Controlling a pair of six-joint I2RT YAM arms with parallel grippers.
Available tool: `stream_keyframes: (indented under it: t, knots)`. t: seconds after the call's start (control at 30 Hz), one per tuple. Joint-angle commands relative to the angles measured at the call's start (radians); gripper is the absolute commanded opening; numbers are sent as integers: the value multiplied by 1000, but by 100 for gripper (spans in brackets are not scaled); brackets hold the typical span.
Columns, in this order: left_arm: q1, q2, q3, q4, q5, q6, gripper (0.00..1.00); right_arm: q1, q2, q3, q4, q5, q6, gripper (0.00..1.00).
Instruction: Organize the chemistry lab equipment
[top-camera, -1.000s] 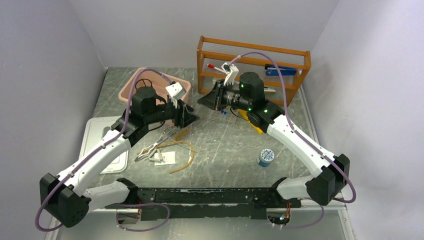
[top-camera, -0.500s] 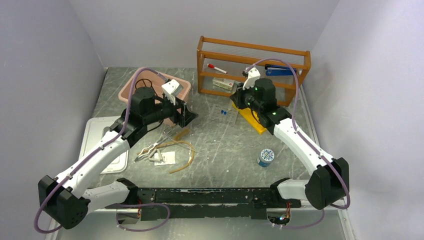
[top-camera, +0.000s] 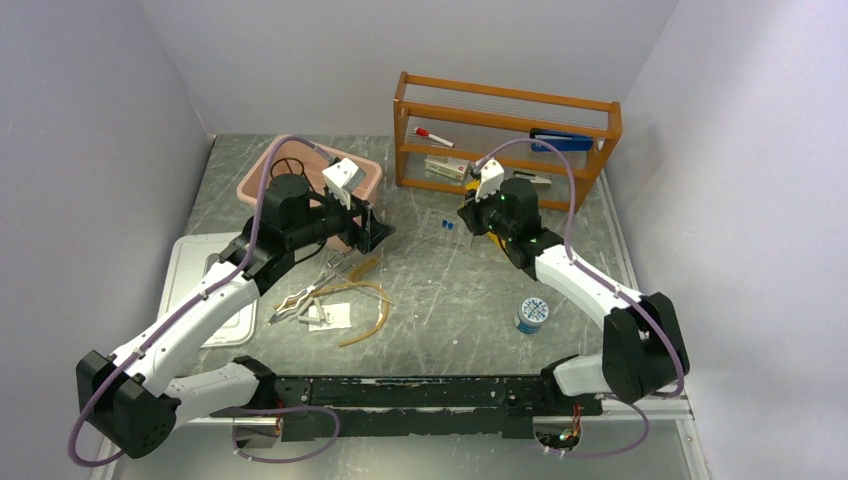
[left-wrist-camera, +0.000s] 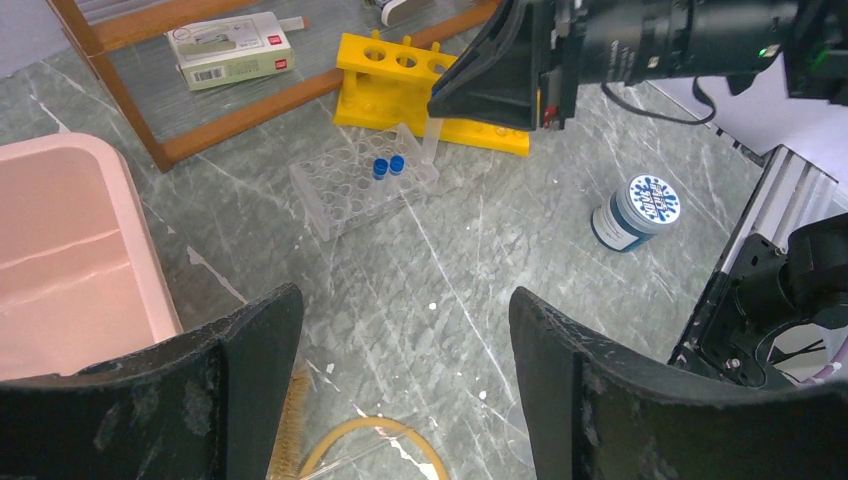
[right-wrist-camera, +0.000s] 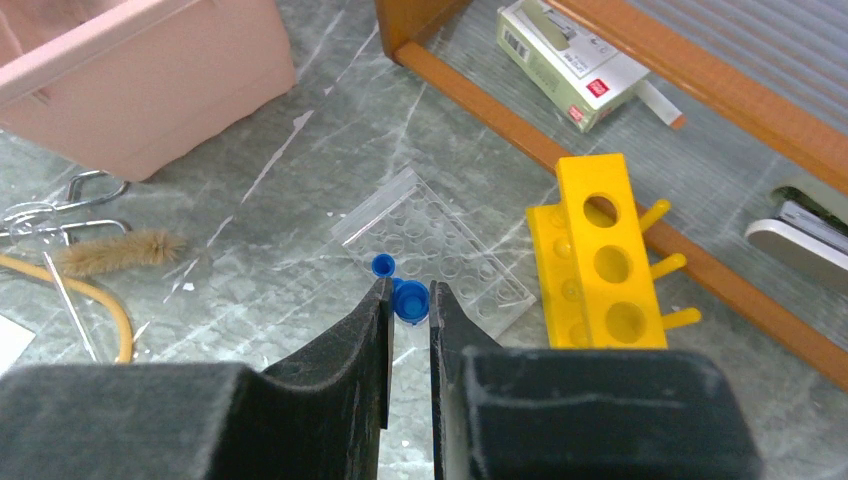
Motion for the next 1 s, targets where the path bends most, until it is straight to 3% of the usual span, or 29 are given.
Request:
stream_keyframes:
  t: [0.0, 0.97]
  knots:
    - [-3, -11, -6, 0, -14, -5, 79, -2, 46, -32, 135, -43, -13, 1]
    - [-3, 11, 3, -4, -25, -7, 78, -2, 140, -175, 341, -14, -34, 5]
